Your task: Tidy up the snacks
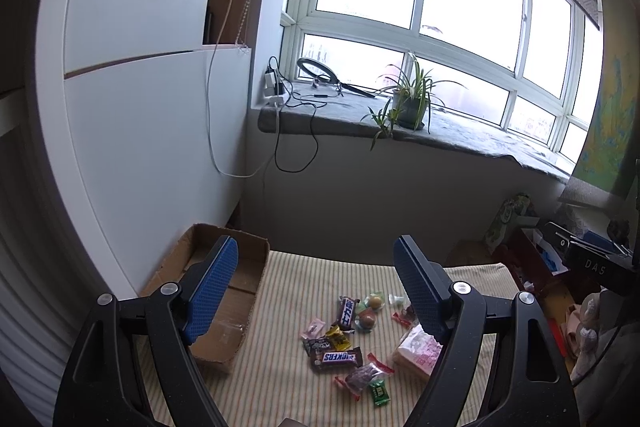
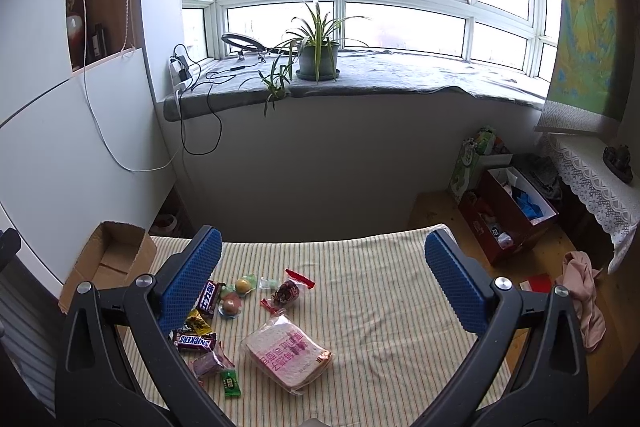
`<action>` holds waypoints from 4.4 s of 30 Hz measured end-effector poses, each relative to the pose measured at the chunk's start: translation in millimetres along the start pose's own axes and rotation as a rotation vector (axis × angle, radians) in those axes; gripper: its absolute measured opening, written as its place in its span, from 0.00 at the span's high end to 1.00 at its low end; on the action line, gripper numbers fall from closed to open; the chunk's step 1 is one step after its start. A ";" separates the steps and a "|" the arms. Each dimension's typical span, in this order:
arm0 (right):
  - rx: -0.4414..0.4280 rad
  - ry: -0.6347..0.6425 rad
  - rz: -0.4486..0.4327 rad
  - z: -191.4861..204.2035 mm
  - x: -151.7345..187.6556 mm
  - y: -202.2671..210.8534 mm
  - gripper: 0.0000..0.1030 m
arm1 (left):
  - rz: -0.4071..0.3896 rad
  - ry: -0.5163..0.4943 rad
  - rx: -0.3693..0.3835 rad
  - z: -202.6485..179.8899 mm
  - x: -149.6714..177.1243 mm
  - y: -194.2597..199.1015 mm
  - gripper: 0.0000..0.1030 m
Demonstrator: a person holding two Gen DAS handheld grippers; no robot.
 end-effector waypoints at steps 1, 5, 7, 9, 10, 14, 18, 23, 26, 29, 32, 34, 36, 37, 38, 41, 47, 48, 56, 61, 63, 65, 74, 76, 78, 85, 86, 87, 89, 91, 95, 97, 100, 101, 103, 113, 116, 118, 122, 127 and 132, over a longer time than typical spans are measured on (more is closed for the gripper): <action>-0.001 0.001 0.001 0.1 -1.0 -0.8 0.00 | 0.000 0.000 0.001 -0.2 -0.6 -0.2 0.22; 0.000 -0.001 0.001 0.6 -0.2 -1.0 0.00 | 0.000 0.000 0.001 -0.1 1.1 -0.2 0.22; 0.001 0.000 0.002 1.1 0.7 -1.5 0.00 | 0.002 0.000 0.002 -0.5 1.0 -0.5 0.22; 0.001 0.000 0.003 1.2 0.6 -1.8 0.00 | 0.001 0.001 0.002 -0.5 2.2 -0.6 0.22; 0.000 0.000 0.005 1.7 0.3 -3.1 0.00 | 0.003 0.001 0.002 -0.5 2.1 -1.0 0.22; 0.000 0.001 0.006 2.2 1.5 -4.5 0.00 | 0.007 0.008 0.002 1.0 2.2 -2.8 0.22; 0.000 0.002 0.009 2.8 2.6 -6.6 0.00 | 0.008 0.010 0.002 1.5 1.8 -4.0 0.22; -0.001 0.001 0.010 3.2 3.3 -7.6 0.00 | 0.005 0.007 0.004 0.2 2.6 -3.9 0.22; -0.004 0.001 0.010 3.6 3.2 -7.4 0.00 | 0.007 0.007 0.005 -0.4 3.4 -4.0 0.22; -0.004 0.001 0.013 3.4 3.1 -7.9 0.00 | 0.009 0.007 0.007 -0.8 4.3 -4.9 0.22; -0.003 0.001 0.013 3.4 3.6 -8.2 0.00 | 0.011 0.006 0.007 0.5 4.4 -6.1 0.22; -0.006 0.000 0.016 3.7 5.3 -9.0 0.00 | 0.014 0.006 0.006 0.6 4.9 -6.5 0.22; -0.007 0.001 0.020 4.5 8.5 -11.7 0.00 | 0.016 0.009 0.007 1.2 5.0 -6.9 0.22; -0.008 0.001 0.022 5.0 9.6 -12.8 0.00 | 0.018 0.010 0.006 1.5 4.9 -7.3 0.22; -0.008 0.000 0.023 5.6 11.1 -13.4 0.00 | 0.019 0.010 0.007 2.0 5.2 -7.7 0.22; -0.009 0.000 0.026 4.2 11.6 -14.2 0.00 | 0.023 0.009 0.008 1.0 6.0 -8.5 0.22; -0.011 -0.008 0.039 0.1 12.0 -15.3 0.00 | 0.032 0.006 0.015 -1.9 6.9 -10.9 0.22; -0.012 -0.008 0.041 -0.5 12.6 -16.2 0.00 | 0.033 0.005 0.016 -2.4 7.4 -11.1 0.22; -0.037 -0.049 0.092 -15.8 28.4 -32.2 0.00 | 0.089 0.014 0.033 -6.0 21.3 -23.5 0.22; -0.094 -0.079 0.140 -25.8 47.9 -51.3 0.00 | 0.150 0.043 0.066 -9.2 33.8 -35.1 0.22; -0.118 -0.071 0.146 -27.3 54.8 -58.6 0.00 | 0.179 0.039 0.073 -12.5 40.7 -41.8 0.22; -0.147 -0.058 0.160 -27.9 62.8 -67.6 0.00 | 0.219 0.039 0.094 -17.0 50.0 -50.0 0.22; -0.394 -0.056 0.325 -19.6 112.5 -121.7 0.02 | 0.517 0.084 0.215 -48.3 121.1 -100.0 0.24; -0.460 -0.067 0.363 -15.3 123.3 -132.8 0.03 | 0.564 0.094 0.232 -54.6 135.5 -105.8 0.24; -0.510 -0.071 0.403 -10.6 131.1 -143.0 0.03 | 0.607 0.093 0.249 -60.5 147.9 -109.3 0.25; -0.591 0.014 0.505 10.9 150.3 -173.4 0.03 | 0.725 0.098 0.285 -81.4 184.9 -124.3 0.28; -0.601 0.014 0.521 11.7 154.2 -178.4 0.03 | 0.741 0.100 0.292 -84.5 191.1 -126.5 0.29; -0.612 0.009 0.537 11.9 157.8 -183.6 0.03 | 0.756 0.098 0.297 -88.0 195.7 -127.4 0.30; -0.635 0.000 0.571 11.7 164.0 -192.5 0.03 | 0.778 0.083 0.307 -95.6 206.4 -130.5 0.31; -0.653 -0.001 0.599 12.8 169.2 -200.9 0.03 | 0.799 0.078 0.315 -100.6 216.0 -133.8 0.31; -0.709 -0.001 0.635 21.1 175.2 -210.9 0.03 | 0.834 0.124 0.313 -98.2 230.2 -145.0 0.36; -0.725 0.008 0.649 25.4 177.8 -216.5 0.03 | 0.840 0.151 0.299 -94.5 233.3 -150.8 0.37; -0.751 0.004 0.678 30.2 183.0 -224.5 0.12 | 0.835 0.163 0.278 -92.3 235.1 -158.5 0.37; -0.764 -0.003 0.687 31.5 184.5 -226.9 0.13 | 0.833 0.168 0.272 -91.8 236.5 -161.0 0.38; -0.784 -0.012 0.699 34.3 186.7 -230.4 0.13 | 0.831 0.176 0.259 -89.5 237.9 -164.8 0.40; -0.867 -0.005 0.762 50.7 202.0 -229.6 0.31 | 0.857 0.221 0.267 -96.0 254.9 -185.8 0.47; -0.859 0.016 0.748 53.5 201.8 -224.0 0.33 | 0.836 0.183 0.260 -102.1 252.3 -190.2 0.48; -0.855 -0.009 0.748 50.3 202.0 -223.1 0.37 | 0.824 0.148 0.257 -103.1 249.3 -190.8 0.48; -0.849 -0.022 0.736 46.3 200.0 -215.9 0.41 | 0.811 0.119 0.253 -108.2 247.5 -189.1 0.48; -0.845 -0.021 0.720 46.7 191.5 -204.7 0.42 | 0.797 0.111 0.266 -102.8 239.3 -179.7 0.48; -0.847 -0.034 0.693 50.8 174.0 -190.7 0.42 | 0.759 0.102 0.277 -102.4 223.5 -168.3 0.48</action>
Point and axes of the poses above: each gripper's, at about its wrist camera, not at the fingertips, and y roughly against the way its jaws point, z to its left, x to its underside, the point moved 6 cm from there along -y, roughly the way its jaws point, and after that the axes turned 9 degrees about y, right-handed, at the moved point
